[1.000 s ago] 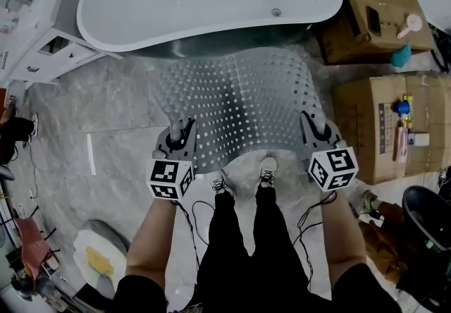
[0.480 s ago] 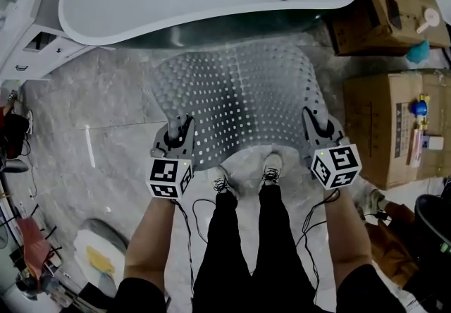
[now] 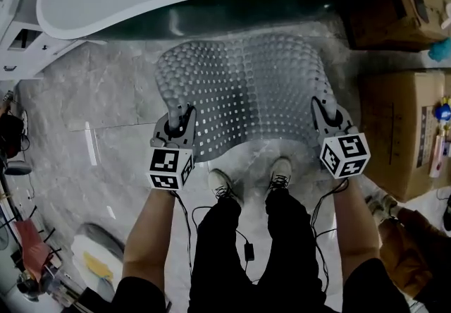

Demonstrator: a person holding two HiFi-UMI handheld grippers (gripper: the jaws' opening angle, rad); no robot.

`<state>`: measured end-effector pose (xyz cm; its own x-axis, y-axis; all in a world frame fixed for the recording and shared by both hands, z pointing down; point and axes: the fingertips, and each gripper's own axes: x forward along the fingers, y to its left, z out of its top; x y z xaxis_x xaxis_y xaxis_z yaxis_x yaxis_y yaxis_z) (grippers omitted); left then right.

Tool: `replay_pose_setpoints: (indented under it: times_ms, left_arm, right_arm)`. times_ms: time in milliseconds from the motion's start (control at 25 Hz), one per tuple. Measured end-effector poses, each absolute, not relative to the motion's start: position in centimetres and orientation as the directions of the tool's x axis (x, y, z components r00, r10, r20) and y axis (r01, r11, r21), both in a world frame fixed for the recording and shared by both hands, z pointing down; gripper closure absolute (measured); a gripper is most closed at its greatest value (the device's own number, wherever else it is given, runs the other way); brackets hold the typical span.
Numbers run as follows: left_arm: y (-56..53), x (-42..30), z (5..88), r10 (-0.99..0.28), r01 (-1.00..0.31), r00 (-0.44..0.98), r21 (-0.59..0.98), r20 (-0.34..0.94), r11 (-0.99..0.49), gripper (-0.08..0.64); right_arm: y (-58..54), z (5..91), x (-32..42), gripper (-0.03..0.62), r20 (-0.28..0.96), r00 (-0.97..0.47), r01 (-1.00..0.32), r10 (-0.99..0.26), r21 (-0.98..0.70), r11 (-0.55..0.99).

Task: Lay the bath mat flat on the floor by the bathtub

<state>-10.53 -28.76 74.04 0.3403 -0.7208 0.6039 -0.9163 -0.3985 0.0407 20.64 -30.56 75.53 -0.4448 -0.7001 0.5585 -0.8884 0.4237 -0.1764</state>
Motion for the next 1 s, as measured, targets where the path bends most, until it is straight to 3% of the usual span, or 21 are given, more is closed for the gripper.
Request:
replay_pose_setpoints:
  times_ms: [1000]
  left_arm:
    - [-34.3, -16.1, 103.3, -0.738, -0.914, 0.325, -0.005, 0.591, -0.407, 0.497]
  right_arm:
    - [-37.1, 104.1, 19.6, 0.561, 0.555, -0.446, -0.873, -0.702, -0.097, 0.478]
